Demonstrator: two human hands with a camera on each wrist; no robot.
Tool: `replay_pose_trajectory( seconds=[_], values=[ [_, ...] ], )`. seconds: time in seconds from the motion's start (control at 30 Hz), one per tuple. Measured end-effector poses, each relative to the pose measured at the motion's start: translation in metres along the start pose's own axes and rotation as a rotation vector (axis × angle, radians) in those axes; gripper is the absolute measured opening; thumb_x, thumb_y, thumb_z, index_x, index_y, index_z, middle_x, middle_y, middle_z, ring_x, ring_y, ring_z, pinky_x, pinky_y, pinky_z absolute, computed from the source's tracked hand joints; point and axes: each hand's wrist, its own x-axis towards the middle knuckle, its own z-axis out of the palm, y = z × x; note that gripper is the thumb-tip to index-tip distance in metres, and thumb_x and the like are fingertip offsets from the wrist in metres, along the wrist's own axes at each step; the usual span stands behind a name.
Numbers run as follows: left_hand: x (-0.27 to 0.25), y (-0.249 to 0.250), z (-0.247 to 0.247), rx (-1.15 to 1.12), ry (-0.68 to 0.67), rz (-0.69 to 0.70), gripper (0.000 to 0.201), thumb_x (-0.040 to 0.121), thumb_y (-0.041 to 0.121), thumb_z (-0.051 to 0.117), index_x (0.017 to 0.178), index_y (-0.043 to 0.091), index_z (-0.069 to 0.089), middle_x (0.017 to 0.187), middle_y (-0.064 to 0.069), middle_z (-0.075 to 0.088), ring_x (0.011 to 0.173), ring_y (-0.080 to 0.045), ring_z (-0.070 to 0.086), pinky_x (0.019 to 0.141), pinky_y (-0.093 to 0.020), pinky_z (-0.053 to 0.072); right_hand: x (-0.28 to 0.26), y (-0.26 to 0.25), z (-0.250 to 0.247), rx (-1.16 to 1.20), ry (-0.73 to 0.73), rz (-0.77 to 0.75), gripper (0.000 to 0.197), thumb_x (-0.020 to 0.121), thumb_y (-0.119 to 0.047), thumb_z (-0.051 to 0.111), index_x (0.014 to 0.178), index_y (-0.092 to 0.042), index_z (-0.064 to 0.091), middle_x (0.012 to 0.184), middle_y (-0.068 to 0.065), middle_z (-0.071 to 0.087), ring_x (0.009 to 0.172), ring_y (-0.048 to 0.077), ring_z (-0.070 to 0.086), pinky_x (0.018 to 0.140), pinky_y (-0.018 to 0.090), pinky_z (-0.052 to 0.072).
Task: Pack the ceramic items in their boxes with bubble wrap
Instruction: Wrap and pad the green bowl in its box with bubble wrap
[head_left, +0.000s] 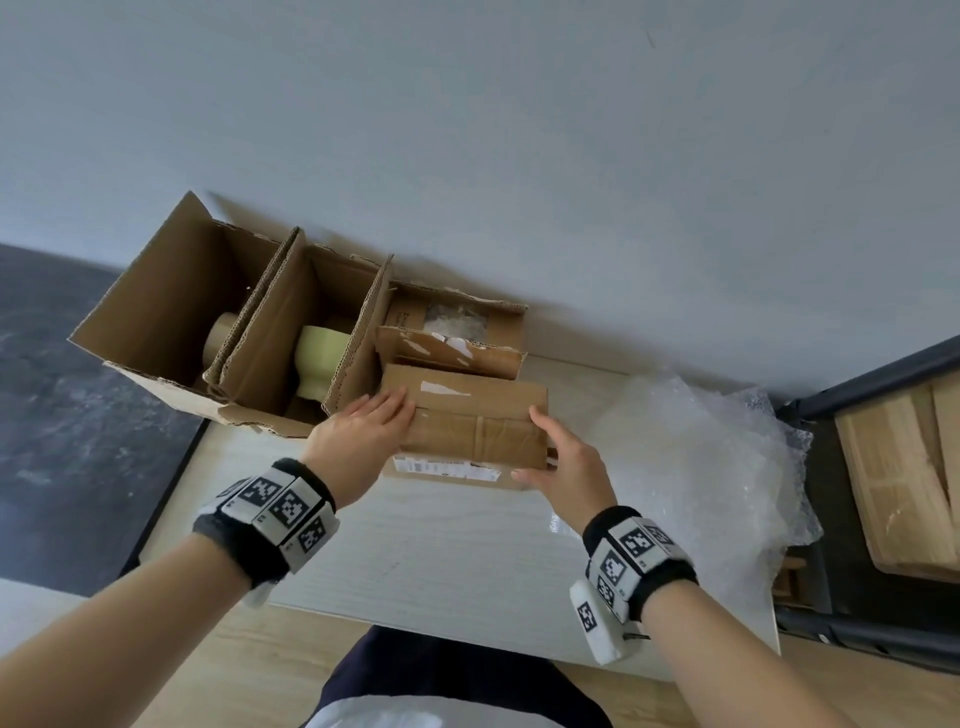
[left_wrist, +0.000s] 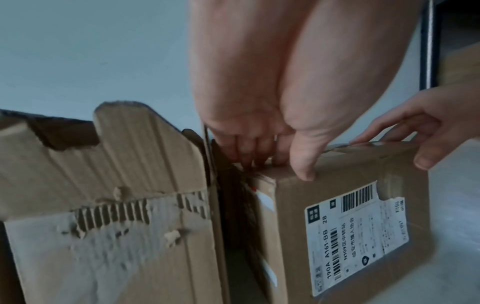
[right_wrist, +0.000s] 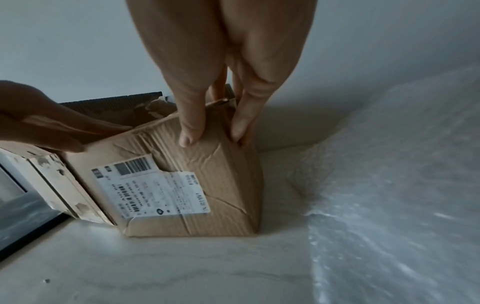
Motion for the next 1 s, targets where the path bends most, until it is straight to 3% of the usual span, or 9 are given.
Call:
replay_pose_trajectory(
  seconds=[0.13,0.3,0.47,0.57,0.67,0.73,0.83,0.9,1.0],
  values=[
    [0.007,-0.005,-0.009,0.084,-0.051,-0.044,0.063,0.099,0.014,0.038,0.151,0.014,0.004,0.160,-0.005,0.006,0.145,-0.015,0.014,0.117,-0.028,0.006,0.008,-0.011,0.008,0.082,-0.069,0.021,0.079,0.081,-0.029,0.073,0.147,-0.023,0.029,0.147,-0.006,0.038,0.133,0.009,0.037,0.110,0.029,0.035],
    [0.017,-0.002,-0.019,0.202,-0.084,-0.062,0.061,0.100,0.016,0.038,0.151,0.008,0.006,0.159,-0.009,0.012,0.144,-0.018,0.019,0.117,-0.031,0.009,0.019,-0.011,0.001,0.058,-0.103,-0.009,0.072,0.085,-0.030,0.069,0.146,-0.020,0.032,0.151,-0.004,0.034,0.133,0.000,0.027,0.107,0.016,0.023],
    [0.017,0.001,-0.020,0.231,-0.084,-0.057,0.058,0.101,0.017,0.036,0.150,0.004,0.007,0.158,-0.013,0.014,0.144,-0.021,0.021,0.117,-0.032,0.009,0.017,-0.011,0.002,-0.018,-0.099,-0.041,0.072,0.086,-0.032,0.067,0.147,-0.019,0.031,0.152,-0.003,0.032,0.139,0.008,0.027,0.112,0.023,0.023],
    [0.007,0.004,-0.022,0.230,-0.001,-0.051,0.058,0.100,0.017,0.038,0.150,0.007,0.011,0.158,-0.010,0.018,0.144,-0.020,0.020,0.117,-0.032,0.004,0.012,-0.017,-0.002,-0.091,-0.089,-0.037,0.069,0.087,-0.033,0.066,0.146,-0.023,0.032,0.151,-0.001,0.032,0.138,0.012,0.031,0.109,0.023,0.027],
    [-0.022,0.006,-0.027,-0.022,0.213,-0.020,0.065,0.098,0.023,0.047,0.152,0.017,0.011,0.158,-0.004,0.014,0.146,-0.019,0.011,0.115,-0.030,0.000,0.007,-0.031,-0.015,-0.186,-0.068,-0.048,0.064,0.089,-0.038,0.061,0.145,-0.024,0.034,0.157,0.002,0.017,0.143,0.017,0.020,0.110,0.027,0.024],
    [-0.052,0.006,-0.030,-0.306,0.366,-0.024,0.062,0.093,0.020,0.056,0.149,0.018,0.028,0.153,-0.006,0.030,0.141,-0.023,0.028,0.115,-0.036,0.019,0.005,-0.044,-0.030,-0.231,0.000,-0.097,0.056,0.091,-0.038,0.058,0.142,-0.021,0.041,0.158,0.003,0.017,0.143,0.018,0.020,0.107,0.026,0.025],
    [-0.098,-0.005,-0.029,-0.664,0.471,-0.275,0.035,0.091,0.024,0.056,0.125,0.019,0.054,0.118,-0.001,0.062,0.105,-0.016,0.060,0.086,-0.030,0.052,0.005,-0.072,-0.048,-0.245,0.109,-0.255,0.038,0.092,-0.028,0.059,0.128,-0.015,0.057,0.146,0.002,0.041,0.132,0.016,0.041,0.101,0.021,0.032],
    [-0.110,-0.022,-0.029,-0.940,0.369,-0.595,0.024,0.091,0.032,0.055,0.112,0.019,0.058,0.096,0.003,0.066,0.086,-0.015,0.065,0.072,-0.026,0.054,0.012,-0.097,-0.046,-0.241,0.083,-0.382,0.029,0.092,-0.022,0.059,0.120,-0.014,0.062,0.132,-0.001,0.054,0.118,0.015,0.053,0.096,0.023,0.042],
    [-0.101,-0.047,-0.033,-1.469,0.101,-0.974,0.045,0.088,0.044,0.059,0.113,0.007,0.057,0.091,-0.009,0.070,0.073,-0.025,0.072,0.063,-0.032,0.059,0.029,-0.139,-0.015,-0.380,-0.042,-0.577,0.029,0.093,-0.020,0.057,0.121,-0.018,0.060,0.130,-0.005,0.054,0.106,0.010,0.057,0.084,0.017,0.045]
  ],
)
